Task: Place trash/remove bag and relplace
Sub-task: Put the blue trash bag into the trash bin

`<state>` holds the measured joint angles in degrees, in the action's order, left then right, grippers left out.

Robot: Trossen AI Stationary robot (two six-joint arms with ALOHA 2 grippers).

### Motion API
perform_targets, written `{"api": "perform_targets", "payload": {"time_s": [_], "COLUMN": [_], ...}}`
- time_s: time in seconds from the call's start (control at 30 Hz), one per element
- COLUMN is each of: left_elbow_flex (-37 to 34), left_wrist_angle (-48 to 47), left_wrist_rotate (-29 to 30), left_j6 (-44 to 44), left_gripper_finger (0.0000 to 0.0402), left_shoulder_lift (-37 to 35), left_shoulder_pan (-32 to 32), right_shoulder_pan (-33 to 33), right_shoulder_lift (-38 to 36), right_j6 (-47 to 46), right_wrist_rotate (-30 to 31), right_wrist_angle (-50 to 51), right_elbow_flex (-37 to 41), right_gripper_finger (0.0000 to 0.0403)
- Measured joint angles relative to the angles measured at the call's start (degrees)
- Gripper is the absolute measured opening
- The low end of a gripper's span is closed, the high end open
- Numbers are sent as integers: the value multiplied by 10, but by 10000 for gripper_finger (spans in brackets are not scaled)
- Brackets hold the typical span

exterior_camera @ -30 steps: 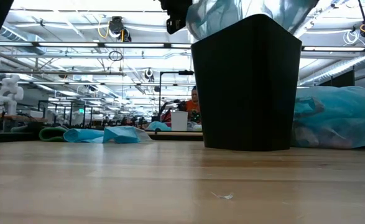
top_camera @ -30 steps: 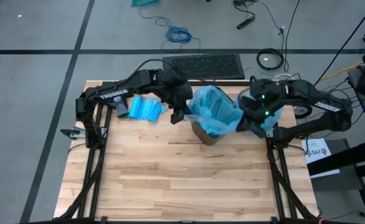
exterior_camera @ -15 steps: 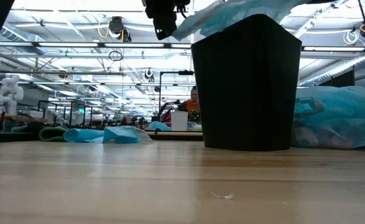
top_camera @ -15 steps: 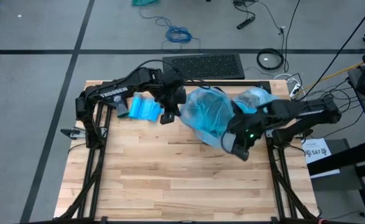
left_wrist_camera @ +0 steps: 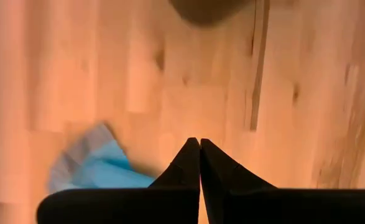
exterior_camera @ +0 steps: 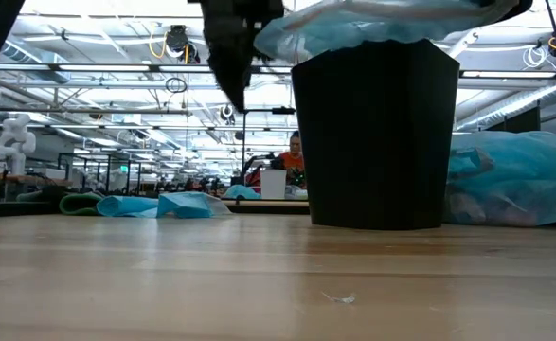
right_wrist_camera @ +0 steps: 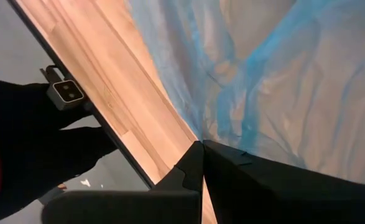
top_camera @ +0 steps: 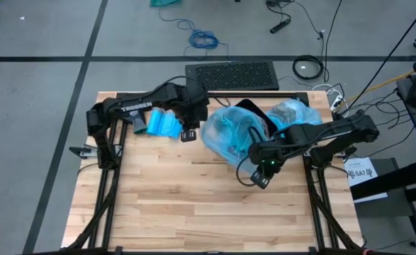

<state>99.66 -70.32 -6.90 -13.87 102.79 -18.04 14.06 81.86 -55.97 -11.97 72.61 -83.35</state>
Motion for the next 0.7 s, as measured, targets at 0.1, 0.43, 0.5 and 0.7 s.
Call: {"api": "perform_targets", "payload": {"time_s": [0.1,0.43,0.5,0.7], "left_elbow_flex": [-40,-58,-58,-58], "left_wrist_angle": [8,20,31,97], "left_wrist_rotate": [-10,-28,-28,-24], "left_j6": [-3,1,11,46], "left_gripper_finger": [2,2,2,2], "left_shoulder_lift": [2,-40,-58,-128], "left_shoulder_pan": [0,-25,-36,-76], "right_shoulder_pan": [0,-1,-1,-9], "right_shoulder_lift": [8,6,3,-2], "right_j6": [-3,-1,9,53], "right_wrist_rotate": [-1,-1,1,4], "right_wrist_angle": [-7,-17,-18,-12], "right_elbow_flex": [0,0,0,0], "right_gripper_finger": [0,0,0,0]}}
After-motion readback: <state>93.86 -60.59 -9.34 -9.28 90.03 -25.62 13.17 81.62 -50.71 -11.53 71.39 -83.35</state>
